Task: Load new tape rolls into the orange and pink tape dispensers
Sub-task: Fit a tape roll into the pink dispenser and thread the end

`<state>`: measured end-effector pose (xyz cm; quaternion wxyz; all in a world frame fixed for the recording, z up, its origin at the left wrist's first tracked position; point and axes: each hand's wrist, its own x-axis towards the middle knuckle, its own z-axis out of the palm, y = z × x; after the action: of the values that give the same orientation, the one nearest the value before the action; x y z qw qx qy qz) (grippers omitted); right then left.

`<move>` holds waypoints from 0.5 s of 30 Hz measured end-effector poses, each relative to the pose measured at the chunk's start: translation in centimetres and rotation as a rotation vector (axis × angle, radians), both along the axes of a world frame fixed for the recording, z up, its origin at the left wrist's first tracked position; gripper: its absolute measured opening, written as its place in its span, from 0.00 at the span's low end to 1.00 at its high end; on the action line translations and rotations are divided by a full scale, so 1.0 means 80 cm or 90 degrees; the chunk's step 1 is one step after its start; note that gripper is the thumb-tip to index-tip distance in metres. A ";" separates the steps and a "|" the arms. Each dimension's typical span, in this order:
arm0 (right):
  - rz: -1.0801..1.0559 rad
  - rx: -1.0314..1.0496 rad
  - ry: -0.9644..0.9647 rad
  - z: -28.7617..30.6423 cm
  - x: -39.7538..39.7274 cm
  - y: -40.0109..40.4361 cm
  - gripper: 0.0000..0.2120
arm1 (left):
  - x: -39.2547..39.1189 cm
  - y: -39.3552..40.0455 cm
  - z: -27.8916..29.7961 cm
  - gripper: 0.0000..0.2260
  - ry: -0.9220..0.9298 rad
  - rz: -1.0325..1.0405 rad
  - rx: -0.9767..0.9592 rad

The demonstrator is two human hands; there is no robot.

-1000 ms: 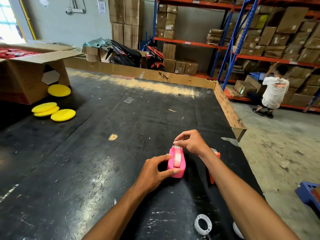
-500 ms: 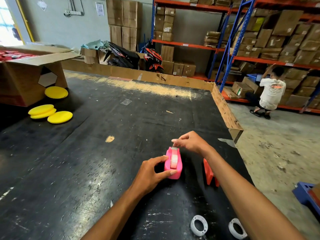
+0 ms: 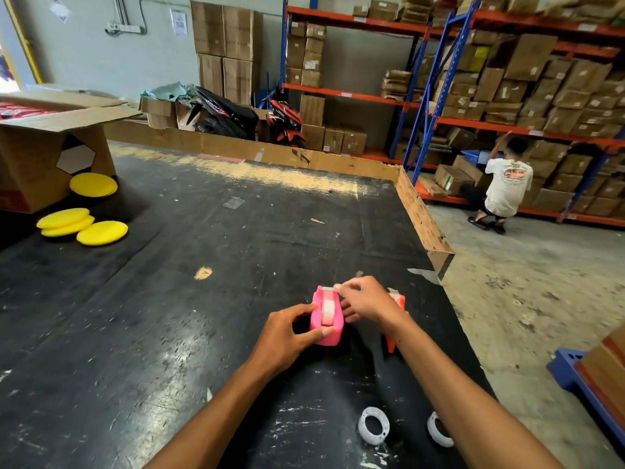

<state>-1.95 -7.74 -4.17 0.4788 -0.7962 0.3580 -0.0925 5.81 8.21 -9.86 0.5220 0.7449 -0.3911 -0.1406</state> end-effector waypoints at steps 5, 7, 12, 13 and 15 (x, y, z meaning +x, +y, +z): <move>-0.037 -0.001 -0.008 -0.001 -0.020 -0.003 0.12 | -0.012 -0.013 0.003 0.30 -0.025 -0.017 0.005; -0.036 -0.032 0.007 -0.001 -0.028 -0.004 0.14 | -0.019 -0.018 0.004 0.29 -0.038 -0.026 0.009; -0.024 -0.078 0.004 0.000 -0.043 0.001 0.12 | -0.026 -0.019 0.005 0.30 -0.056 -0.031 0.019; -0.026 -0.085 -0.001 0.002 -0.046 0.003 0.12 | -0.026 -0.018 0.006 0.30 -0.055 -0.038 0.019; -0.040 -0.113 -0.015 0.010 -0.056 0.005 0.12 | -0.028 -0.015 0.011 0.30 -0.057 -0.038 0.005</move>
<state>-6.40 -7.37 -3.38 0.4072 -0.8229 0.3675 -0.1482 3.55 6.98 -8.98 0.4964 0.7407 -0.4354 -0.1242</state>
